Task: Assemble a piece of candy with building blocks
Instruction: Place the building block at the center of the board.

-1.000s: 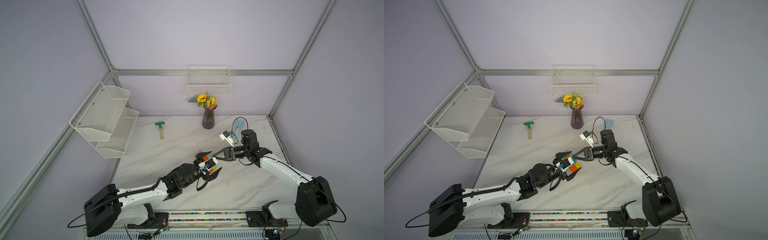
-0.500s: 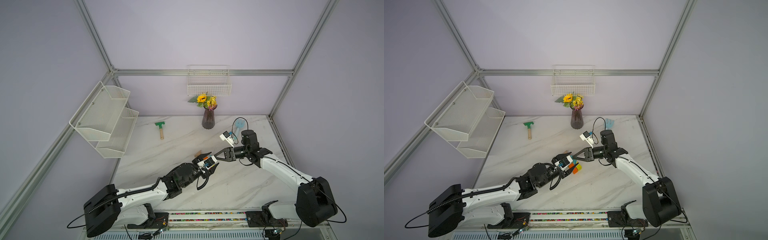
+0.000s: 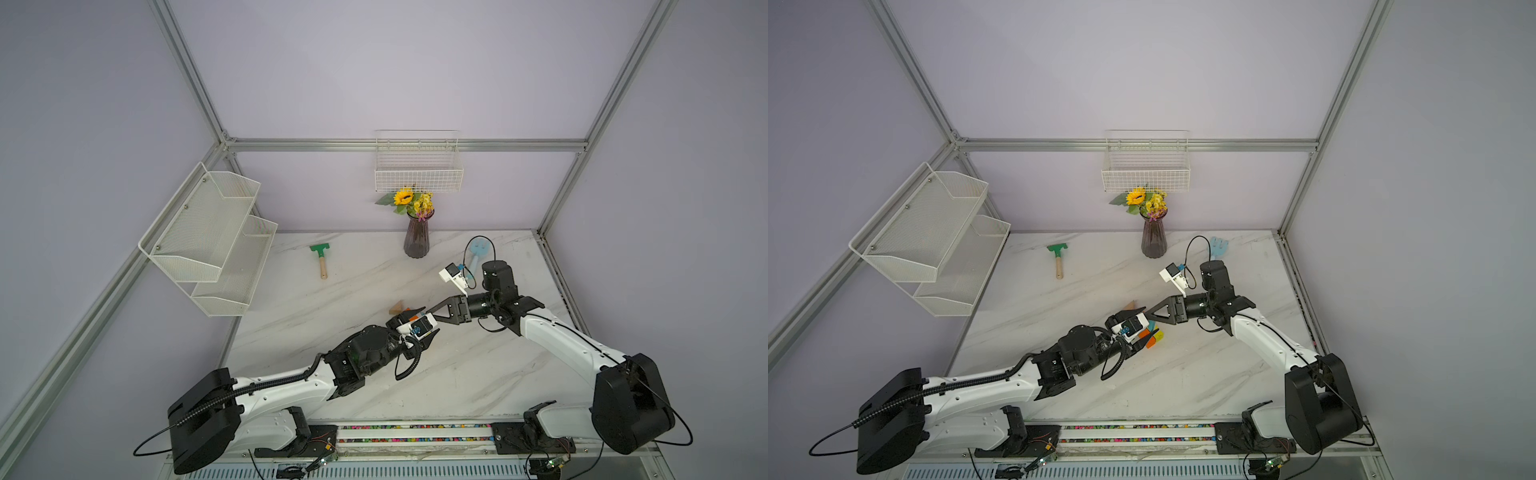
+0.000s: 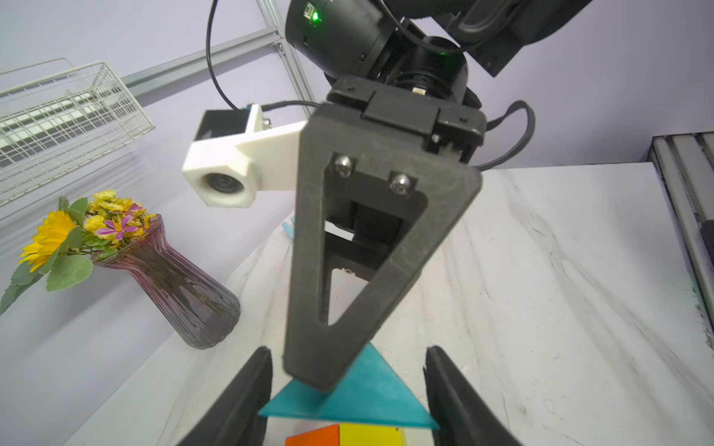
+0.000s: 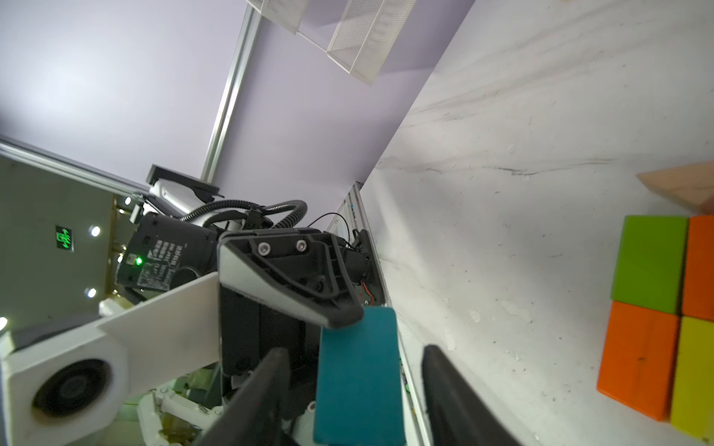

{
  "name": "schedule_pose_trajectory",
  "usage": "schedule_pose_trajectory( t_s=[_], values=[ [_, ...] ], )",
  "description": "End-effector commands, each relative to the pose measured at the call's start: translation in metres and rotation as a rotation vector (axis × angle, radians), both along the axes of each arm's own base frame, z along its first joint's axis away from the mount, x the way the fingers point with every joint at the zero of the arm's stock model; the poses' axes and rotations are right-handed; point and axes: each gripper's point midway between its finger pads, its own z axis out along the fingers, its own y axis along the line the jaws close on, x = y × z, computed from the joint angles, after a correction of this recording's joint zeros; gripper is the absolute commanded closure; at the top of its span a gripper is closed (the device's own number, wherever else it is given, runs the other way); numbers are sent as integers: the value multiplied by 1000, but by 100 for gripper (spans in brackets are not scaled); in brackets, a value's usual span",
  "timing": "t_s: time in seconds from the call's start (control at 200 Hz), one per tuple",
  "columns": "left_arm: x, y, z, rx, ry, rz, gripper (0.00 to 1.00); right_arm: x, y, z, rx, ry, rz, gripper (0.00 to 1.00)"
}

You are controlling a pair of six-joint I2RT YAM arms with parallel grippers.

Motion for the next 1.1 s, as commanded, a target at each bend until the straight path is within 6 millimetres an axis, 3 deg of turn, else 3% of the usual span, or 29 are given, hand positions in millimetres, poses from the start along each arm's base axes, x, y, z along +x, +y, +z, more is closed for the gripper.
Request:
schedule_pose_trajectory(
  t_s=[0.0, 0.045, 0.14, 0.215, 0.39, 0.54, 0.625, 0.67, 0.85, 0.965, 1.095],
  values=[
    [2, -2, 19, -54, 36, 13, 94, 10, 0, 2, -29, -58, -48, 23],
    [7, 2, 20, -74, 71, 53, 100, 19, -3, 2, -53, -77, -96, 21],
    [11, 8, 18, -90, 141, 103, 100, 42, -18, 6, -79, -116, -204, 20],
    [13, 14, 11, -85, 203, 152, 100, 68, -40, 11, -108, -146, -345, 19],
    [30, 40, -7, -206, 453, 451, 100, 126, -95, 30, -203, -278, -700, 16],
    [25, 34, -20, -268, 562, 653, 100, 158, -111, 30, -274, -327, -804, 15],
    [15, 12, -23, -333, 635, 689, 100, 166, -110, 27, -276, -318, -785, 15],
    [10, -4, -36, -335, 667, 704, 100, 168, -109, 25, -276, -323, -772, 15],
    [-16, -36, -52, -401, 768, 842, 100, 170, -122, 28, -314, -367, -819, 15],
    [-30, -41, -60, -363, 725, 962, 100, 166, -129, 33, -327, -401, -847, 15],
    [-40, -32, -97, -331, 749, 1127, 100, 157, -128, 34, -317, -401, -836, 15]
  ],
)
